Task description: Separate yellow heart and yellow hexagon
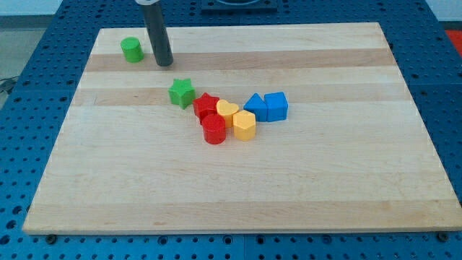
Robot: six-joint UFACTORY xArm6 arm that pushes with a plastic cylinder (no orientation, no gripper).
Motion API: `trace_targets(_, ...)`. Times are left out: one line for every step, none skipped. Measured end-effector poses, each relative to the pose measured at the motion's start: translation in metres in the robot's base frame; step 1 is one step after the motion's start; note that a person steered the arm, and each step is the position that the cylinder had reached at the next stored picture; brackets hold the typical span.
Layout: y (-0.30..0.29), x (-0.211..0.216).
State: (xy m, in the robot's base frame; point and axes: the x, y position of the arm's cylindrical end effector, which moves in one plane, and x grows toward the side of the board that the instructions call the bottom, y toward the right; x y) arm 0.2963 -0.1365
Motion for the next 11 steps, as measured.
trace_targets(0.046, 0.0)
trace_targets(0.074, 0.003)
trace_targets(0.105, 0.034)
trace_targets(0.114, 0.06)
trace_targets(0.122, 0.094)
trace_targets(0.124, 0.12)
trace_targets(0.124, 0.154)
trace_targets(0.128, 0.174)
trace_targets(0.15, 0.175)
trace_targets(0.163, 0.164)
trace_targets(0.161, 0.147)
